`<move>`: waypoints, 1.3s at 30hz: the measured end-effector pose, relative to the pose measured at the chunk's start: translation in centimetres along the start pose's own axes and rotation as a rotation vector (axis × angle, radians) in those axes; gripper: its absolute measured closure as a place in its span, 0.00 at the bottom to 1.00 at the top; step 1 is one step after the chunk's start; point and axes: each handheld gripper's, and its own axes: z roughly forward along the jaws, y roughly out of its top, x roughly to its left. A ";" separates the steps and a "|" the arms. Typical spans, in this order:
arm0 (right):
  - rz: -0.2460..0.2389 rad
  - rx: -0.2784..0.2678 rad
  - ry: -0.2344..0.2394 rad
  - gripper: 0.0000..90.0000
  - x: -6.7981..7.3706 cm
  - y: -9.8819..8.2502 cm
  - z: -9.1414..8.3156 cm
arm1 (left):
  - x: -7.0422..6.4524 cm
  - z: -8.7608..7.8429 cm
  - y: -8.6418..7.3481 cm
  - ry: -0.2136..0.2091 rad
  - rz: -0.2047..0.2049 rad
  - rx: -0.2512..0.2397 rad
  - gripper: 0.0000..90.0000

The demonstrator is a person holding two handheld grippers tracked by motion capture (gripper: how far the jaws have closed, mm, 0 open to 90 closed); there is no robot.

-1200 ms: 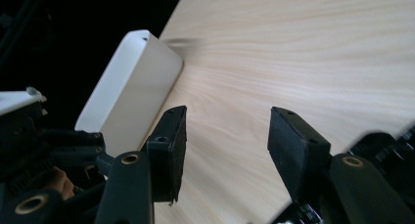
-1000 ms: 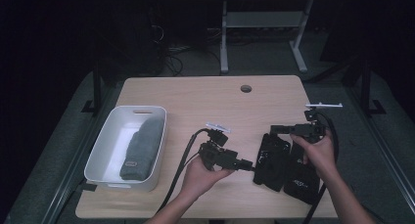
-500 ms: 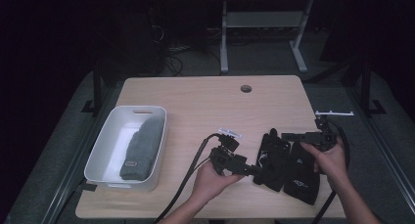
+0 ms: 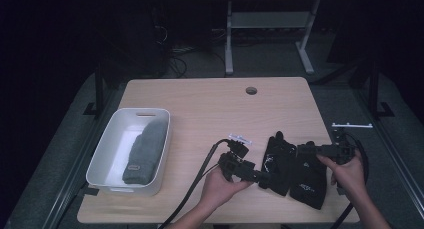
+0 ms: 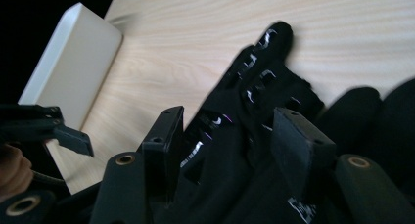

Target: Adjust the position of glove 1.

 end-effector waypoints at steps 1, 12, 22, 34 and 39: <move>-0.005 0.004 -0.008 0.51 -0.1 -0.2 0.0 | 0.0 0.1 0.0 -0.001 0.000 0.001 0.24; -0.021 0.038 -0.066 0.48 -1.0 -1.9 -0.5 | 0.0 0.6 -0.1 -0.003 0.001 0.006 0.23; -0.085 0.068 -0.119 0.48 -1.2 -3.0 -0.7 | 0.0 0.9 -0.3 -0.006 -0.002 0.012 0.23; -0.256 0.135 -0.256 0.49 -0.4 -3.8 -0.2 | 0.2 0.7 -0.4 0.001 -0.011 0.019 0.23; -0.357 0.160 -0.354 0.52 0.3 -4.7 0.7 | 0.4 0.6 -0.4 0.004 -0.015 0.013 0.23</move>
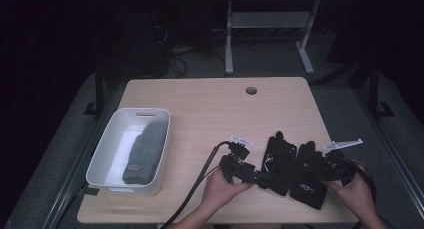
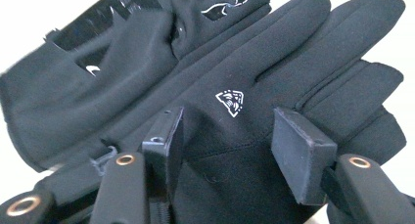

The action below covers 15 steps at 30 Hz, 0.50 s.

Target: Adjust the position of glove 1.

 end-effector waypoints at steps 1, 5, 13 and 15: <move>-0.020 -0.001 -0.018 0.53 0.2 -0.1 0.0 | 0.0 0.0 0.0 -0.001 -0.001 -0.004 0.23; -0.055 0.000 -0.072 0.59 0.8 -0.2 0.1 | 0.1 0.0 -0.1 -0.002 -0.003 -0.001 0.23; -0.059 -0.007 -0.083 0.78 1.1 -0.2 0.1 | 0.2 -0.1 -0.1 0.000 -0.006 -0.002 0.23; -0.052 -0.007 -0.075 0.84 1.1 -0.2 0.0 | 0.2 -0.1 -0.1 0.001 -0.006 -0.001 0.23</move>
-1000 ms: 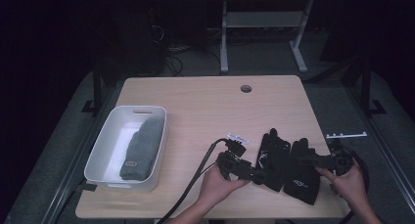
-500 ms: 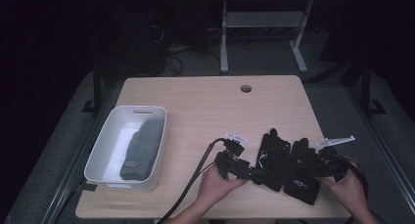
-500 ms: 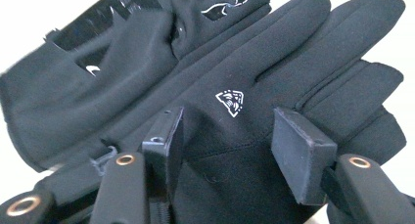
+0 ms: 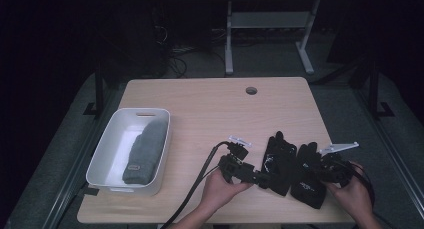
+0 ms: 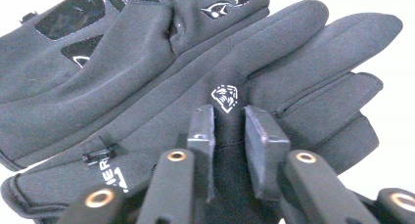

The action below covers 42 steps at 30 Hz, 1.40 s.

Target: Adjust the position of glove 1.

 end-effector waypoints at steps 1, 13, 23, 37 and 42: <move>0.001 0.002 -0.001 0.85 0.1 0.0 0.0 | 0.0 0.0 0.0 0.000 -0.001 -0.004 0.23; 0.041 -0.033 0.021 0.88 0.1 0.4 -1.6 | 0.1 -0.1 -0.1 0.000 -0.002 -0.002 0.23; 0.038 -0.098 0.065 0.88 1.3 2.4 -3.9 | 0.0 -0.4 0.0 0.008 -0.004 -0.005 0.22; 0.052 -0.144 0.115 0.87 3.2 7.1 -2.9 | 0.2 -1.1 0.0 0.010 -0.001 -0.013 0.22; 0.073 -0.137 0.123 0.86 3.7 8.1 -1.3 | 0.4 -1.3 -0.1 0.014 0.002 -0.016 0.22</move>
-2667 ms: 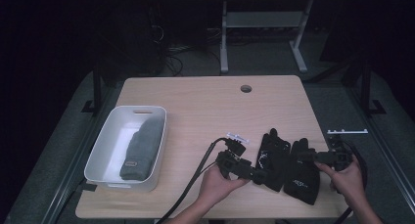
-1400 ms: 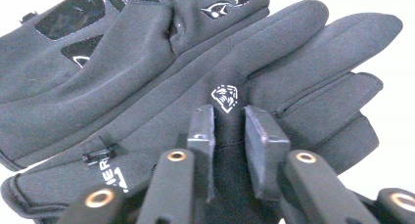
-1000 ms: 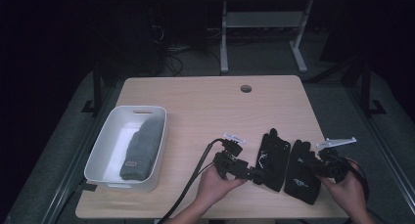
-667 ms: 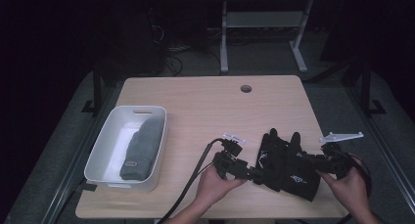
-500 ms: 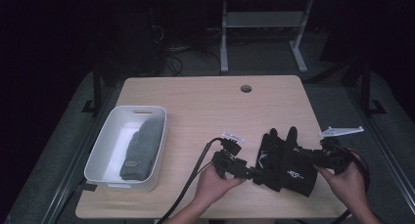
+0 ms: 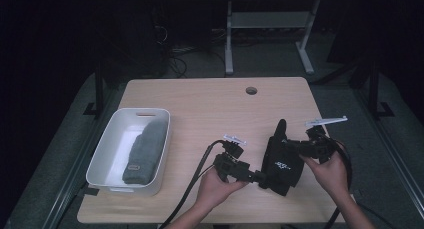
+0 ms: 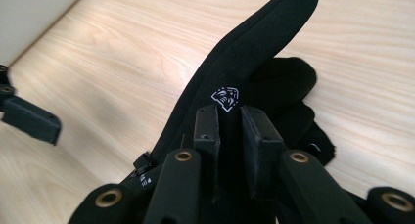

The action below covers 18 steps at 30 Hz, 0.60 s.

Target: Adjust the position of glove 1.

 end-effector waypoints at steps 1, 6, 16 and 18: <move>0.006 0.014 0.001 0.85 0.0 0.0 0.4 | 0.0 -0.1 0.0 0.000 -0.004 0.001 0.22; 0.023 0.055 0.014 0.79 0.2 -0.7 2.0 | 0.2 -0.1 -0.2 -0.003 -0.016 0.002 0.22; 0.048 0.074 0.015 0.69 -0.2 -1.7 3.0 | 0.5 1.0 -0.4 -0.007 -0.033 0.015 0.22; 0.058 0.074 0.013 0.70 -0.6 -2.0 2.7 | 0.6 1.6 -0.4 -0.004 -0.035 0.022 0.22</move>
